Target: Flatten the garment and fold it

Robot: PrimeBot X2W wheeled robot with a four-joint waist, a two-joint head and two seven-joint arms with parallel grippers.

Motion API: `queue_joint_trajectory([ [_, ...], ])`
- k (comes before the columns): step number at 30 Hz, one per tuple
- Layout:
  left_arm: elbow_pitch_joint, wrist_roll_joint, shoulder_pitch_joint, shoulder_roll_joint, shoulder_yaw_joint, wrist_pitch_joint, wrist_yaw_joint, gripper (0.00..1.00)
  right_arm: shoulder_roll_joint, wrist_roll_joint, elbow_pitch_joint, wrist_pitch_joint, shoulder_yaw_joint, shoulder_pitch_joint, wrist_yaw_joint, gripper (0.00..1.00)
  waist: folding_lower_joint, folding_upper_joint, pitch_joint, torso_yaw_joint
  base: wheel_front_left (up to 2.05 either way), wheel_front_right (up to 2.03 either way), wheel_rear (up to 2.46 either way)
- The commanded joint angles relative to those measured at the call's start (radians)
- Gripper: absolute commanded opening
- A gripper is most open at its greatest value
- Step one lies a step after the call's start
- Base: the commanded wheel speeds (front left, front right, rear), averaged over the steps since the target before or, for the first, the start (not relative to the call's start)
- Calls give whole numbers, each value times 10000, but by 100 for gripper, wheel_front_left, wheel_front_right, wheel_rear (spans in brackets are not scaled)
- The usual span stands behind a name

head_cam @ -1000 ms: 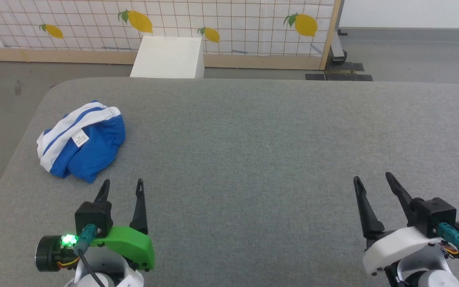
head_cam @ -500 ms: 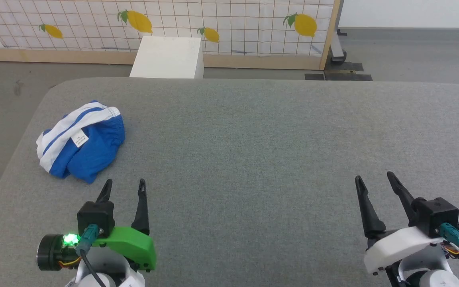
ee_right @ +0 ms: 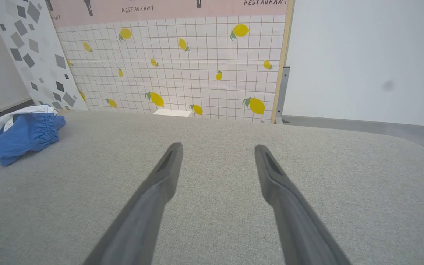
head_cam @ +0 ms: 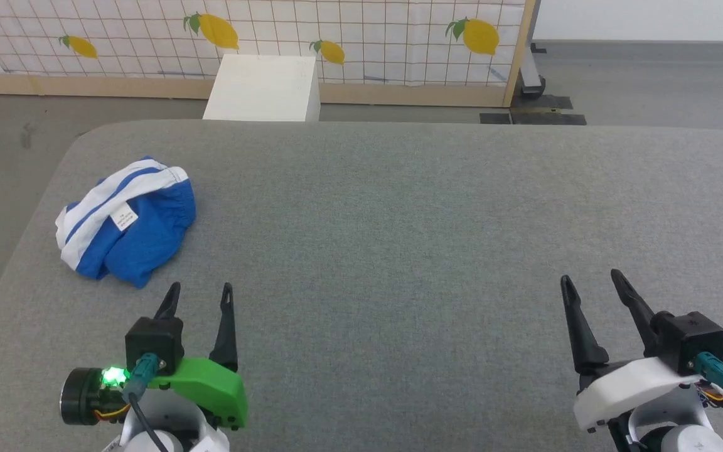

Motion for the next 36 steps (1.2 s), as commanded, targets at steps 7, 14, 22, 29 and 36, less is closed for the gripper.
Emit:
queue_joint_trajectory([
  [7,79,-140,108,153,-143,-2,-37,100,23,-83,19,-112,121,-233,-10,100,0,-1,27,-22,0,0,0],
  [14,71,-181,109,222,-231,-33,0,100,25,-58,-23,-158,136,-191,-11,100,0,-1,56,-12,0,0,0],
  [22,117,-303,128,281,-277,-36,69,100,28,40,-36,-197,211,-177,-11,100,0,-1,96,52,0,0,0],
  [29,212,-330,-34,371,-348,-44,133,100,-82,164,-65,-121,480,-100,-12,100,0,-1,47,479,0,0,0],
  [36,363,-323,13,531,-418,35,262,100,-184,384,-68,-58,738,85,-13,100,0,-1,-216,1337,0,0,0],
])
